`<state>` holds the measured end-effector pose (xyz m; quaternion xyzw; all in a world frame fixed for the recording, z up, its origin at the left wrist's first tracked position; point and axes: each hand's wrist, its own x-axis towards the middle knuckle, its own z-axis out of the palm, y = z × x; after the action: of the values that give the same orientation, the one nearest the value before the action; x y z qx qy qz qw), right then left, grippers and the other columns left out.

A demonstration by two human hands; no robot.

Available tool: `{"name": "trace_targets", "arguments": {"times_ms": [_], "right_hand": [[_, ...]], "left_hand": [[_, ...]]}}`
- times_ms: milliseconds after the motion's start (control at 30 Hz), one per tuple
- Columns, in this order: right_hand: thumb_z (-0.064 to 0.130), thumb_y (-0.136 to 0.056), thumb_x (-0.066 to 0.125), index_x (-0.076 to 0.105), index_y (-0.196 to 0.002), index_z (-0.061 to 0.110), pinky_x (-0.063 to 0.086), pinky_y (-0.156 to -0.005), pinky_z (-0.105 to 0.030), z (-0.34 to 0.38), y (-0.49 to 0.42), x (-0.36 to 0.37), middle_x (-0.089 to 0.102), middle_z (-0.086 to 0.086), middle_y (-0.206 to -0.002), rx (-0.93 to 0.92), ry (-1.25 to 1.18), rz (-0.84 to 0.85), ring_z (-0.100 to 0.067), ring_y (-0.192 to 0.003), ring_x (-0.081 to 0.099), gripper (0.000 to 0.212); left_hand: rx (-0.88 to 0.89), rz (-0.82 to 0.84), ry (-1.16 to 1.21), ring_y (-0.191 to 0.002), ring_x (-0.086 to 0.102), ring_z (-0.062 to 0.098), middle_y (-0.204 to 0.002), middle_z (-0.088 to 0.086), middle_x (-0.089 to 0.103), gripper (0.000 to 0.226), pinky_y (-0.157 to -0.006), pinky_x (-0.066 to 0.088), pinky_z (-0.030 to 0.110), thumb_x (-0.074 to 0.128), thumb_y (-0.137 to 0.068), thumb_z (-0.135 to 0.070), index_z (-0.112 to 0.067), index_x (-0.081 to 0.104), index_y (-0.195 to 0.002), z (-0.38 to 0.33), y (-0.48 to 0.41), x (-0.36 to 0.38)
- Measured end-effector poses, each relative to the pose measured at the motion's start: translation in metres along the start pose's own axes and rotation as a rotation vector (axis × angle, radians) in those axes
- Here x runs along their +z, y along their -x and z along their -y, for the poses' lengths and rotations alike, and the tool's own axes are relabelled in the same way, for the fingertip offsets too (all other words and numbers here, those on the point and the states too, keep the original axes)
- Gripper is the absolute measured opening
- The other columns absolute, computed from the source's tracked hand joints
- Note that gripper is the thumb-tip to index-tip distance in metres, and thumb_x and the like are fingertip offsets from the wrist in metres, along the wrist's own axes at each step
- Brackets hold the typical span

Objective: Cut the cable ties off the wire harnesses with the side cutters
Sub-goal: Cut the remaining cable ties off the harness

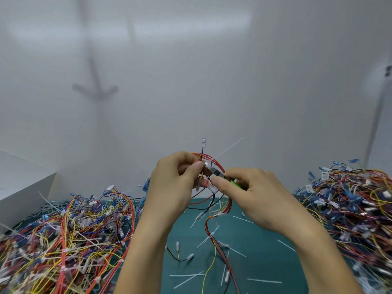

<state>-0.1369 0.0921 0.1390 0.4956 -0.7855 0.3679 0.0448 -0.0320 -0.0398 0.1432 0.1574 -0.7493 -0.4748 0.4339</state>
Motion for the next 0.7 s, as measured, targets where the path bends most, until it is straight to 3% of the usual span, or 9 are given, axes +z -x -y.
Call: {"name": "trace_targets", "arguments": {"times_ms": [200,333,633,700], "right_hand": [[0.071,-0.084,0.043,0.058,-0.065,0.036,0.029,-0.052,-0.026,-0.0023,-0.0005,0.0008,0.049,0.011,-0.05,0.021,-0.101,0.039,-0.005,-0.046,0.044,0.042],[0.068,-0.088,0.047,0.055,-0.069,0.021,0.032,-0.051,-0.025,-0.0043,-0.0009,0.0027,0.049,0.006,-0.054,0.047,-0.188,0.071,-0.004,-0.044,0.04,0.051],[0.07,-0.085,0.046,0.057,-0.065,0.024,0.035,-0.052,-0.024,-0.0033,-0.0009,0.0075,0.052,0.012,-0.05,0.084,-0.29,0.085,-0.001,-0.044,0.046,0.052],[0.068,-0.089,0.048,0.056,-0.065,0.023,0.037,-0.054,-0.026,-0.0041,-0.0015,0.0091,0.05,0.012,-0.049,0.076,-0.307,0.087,-0.002,-0.044,0.045,0.051]], "left_hand": [[-0.001,0.003,0.041,-0.074,0.072,0.031,-0.079,0.008,0.076,0.011,-0.08,0.059,0.046,0.059,-0.094,-0.002,-0.004,0.065,-0.085,-0.0005,-0.0003,-0.0003],[0.007,0.002,0.036,-0.068,0.071,0.019,-0.078,0.008,0.075,0.012,-0.075,0.06,0.035,0.06,-0.094,-0.001,-0.005,0.065,-0.084,-0.0011,-0.0002,-0.0002],[0.059,-0.029,-0.022,-0.065,0.071,0.012,-0.072,-0.002,0.074,0.018,-0.067,0.057,0.024,0.063,-0.092,-0.004,-0.015,0.065,-0.079,0.0015,-0.0017,-0.0011],[0.07,-0.032,-0.034,-0.067,0.072,0.014,-0.073,-0.001,0.074,0.018,-0.069,0.058,0.027,0.063,-0.092,-0.004,-0.016,0.065,-0.079,0.0021,-0.0022,-0.0016]]}}
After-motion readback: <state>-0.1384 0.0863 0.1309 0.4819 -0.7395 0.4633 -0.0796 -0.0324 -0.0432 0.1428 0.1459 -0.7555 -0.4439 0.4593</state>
